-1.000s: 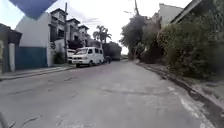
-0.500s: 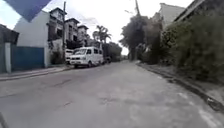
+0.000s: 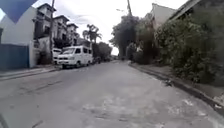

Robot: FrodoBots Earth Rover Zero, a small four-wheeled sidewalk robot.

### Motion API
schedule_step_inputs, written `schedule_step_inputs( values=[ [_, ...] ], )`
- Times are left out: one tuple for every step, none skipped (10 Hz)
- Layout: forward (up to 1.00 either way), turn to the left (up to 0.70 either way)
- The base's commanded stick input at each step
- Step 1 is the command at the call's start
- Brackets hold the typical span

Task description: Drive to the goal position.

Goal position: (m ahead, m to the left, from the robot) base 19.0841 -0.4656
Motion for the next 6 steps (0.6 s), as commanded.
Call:
schedule_step_inputs(
  values=[
    [0.85,0.00],
    [0.85,0.00],
    [0.85,0.00],
    [0.85,0.00],
    [0.85,0.00],
    [0.85,0.00]
  ],
)
